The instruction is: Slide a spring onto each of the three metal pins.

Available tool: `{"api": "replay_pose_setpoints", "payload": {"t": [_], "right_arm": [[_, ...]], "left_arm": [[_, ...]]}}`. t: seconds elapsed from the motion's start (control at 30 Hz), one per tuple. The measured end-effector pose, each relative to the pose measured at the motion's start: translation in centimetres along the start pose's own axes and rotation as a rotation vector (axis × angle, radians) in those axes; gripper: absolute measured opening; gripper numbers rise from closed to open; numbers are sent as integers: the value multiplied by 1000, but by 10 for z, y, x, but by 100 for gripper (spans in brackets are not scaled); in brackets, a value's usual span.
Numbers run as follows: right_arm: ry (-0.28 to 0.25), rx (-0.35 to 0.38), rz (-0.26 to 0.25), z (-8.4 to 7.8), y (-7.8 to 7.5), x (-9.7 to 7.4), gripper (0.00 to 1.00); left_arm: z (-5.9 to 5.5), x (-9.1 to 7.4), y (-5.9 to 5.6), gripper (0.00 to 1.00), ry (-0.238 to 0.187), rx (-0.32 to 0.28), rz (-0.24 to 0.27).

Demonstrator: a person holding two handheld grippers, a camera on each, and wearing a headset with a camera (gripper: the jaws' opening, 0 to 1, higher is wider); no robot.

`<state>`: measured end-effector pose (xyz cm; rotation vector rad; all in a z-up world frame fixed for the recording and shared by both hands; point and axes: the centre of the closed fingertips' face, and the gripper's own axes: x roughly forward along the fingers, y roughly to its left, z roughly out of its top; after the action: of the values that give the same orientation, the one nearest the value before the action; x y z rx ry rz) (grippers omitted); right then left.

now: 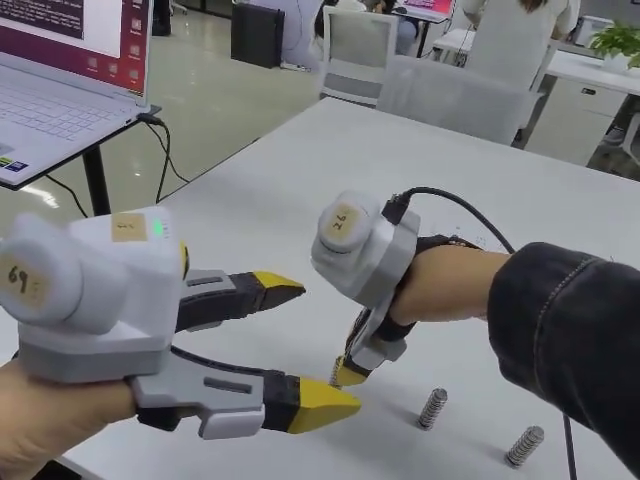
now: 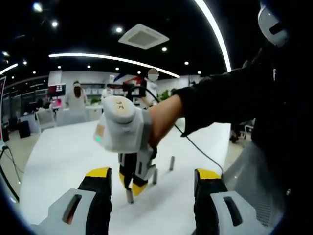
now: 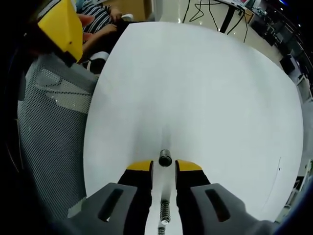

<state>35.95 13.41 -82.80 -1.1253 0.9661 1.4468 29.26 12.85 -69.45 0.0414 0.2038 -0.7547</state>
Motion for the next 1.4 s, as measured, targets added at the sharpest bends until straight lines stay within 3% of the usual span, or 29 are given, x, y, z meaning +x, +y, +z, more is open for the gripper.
{"api": "replay_pose_setpoints", "payload": {"t": [0.57,1.4], "right_arm": [[-44,27,-21,-8,0,-14,23],[-176,68,-72,-9,9,-47,28]], "left_arm": [[-2,2,-2,64,11,2,-10],[-4,3,-5,65,23,6,-21]]}}
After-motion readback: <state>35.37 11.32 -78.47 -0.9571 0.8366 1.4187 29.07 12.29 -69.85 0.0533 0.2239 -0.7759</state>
